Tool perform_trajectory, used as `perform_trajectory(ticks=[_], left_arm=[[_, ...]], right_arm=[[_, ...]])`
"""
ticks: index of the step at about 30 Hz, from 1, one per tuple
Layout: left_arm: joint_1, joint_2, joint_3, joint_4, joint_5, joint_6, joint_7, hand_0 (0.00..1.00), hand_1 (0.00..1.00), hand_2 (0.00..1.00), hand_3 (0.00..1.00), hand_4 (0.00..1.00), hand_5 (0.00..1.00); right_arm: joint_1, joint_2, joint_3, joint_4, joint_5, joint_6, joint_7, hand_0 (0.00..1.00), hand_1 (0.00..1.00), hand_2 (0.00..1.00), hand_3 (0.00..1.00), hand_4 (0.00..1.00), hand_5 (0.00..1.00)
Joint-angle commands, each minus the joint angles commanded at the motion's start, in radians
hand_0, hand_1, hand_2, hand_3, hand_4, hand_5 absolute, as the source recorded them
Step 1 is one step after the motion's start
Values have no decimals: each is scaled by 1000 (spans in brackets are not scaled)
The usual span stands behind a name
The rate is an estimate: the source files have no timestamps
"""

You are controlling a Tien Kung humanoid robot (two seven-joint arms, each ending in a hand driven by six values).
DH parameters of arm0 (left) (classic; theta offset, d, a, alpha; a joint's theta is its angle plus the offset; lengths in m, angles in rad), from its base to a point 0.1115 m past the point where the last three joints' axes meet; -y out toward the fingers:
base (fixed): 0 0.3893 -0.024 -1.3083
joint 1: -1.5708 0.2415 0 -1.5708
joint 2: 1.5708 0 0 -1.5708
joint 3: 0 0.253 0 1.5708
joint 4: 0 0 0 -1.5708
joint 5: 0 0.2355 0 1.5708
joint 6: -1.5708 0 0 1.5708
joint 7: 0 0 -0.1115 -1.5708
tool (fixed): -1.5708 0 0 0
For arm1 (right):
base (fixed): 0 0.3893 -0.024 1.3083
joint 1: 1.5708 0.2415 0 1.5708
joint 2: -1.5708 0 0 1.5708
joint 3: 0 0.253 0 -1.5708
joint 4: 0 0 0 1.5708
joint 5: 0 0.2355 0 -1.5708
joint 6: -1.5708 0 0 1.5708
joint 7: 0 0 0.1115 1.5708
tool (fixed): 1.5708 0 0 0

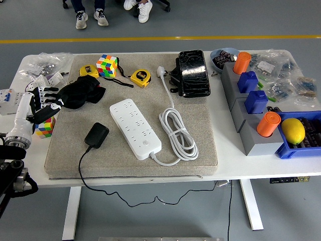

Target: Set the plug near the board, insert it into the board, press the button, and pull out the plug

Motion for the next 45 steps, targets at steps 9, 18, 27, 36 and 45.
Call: perform_trajectory(ticks=[9, 18, 27, 36, 45], left_arm=[[-1, -1, -13, -6, -1, 0, 2, 356, 480, 527, 561, 845, 281], [17, 6, -72, -32, -3, -1, 4, 356, 480, 527, 561, 844, 282], [31, 4, -78, -44, -6, -2, 4, 356, 480, 527, 561, 844, 284], [15, 6, -52, -40, -10, -4, 5, 356, 480, 526, 561, 844, 286], [11, 7, -59, -45, -13, -7, 7, 356, 480, 526, 560, 844, 289]], right_arm=[[2, -3, -29, 0, 22, -3, -5, 475, 587, 544, 509, 848, 372], [34, -34, -103, 0, 40, 3, -2, 479, 587, 543, 509, 847, 372], [26, -35, -107, 0, 34, 2, -5, 477, 586, 543, 509, 846, 371], [17, -35, -81, 0, 28, 2, -3, 478, 587, 543, 509, 846, 370], [21, -35, -64, 0, 22, 2, -2, 479, 586, 543, 509, 846, 369]])
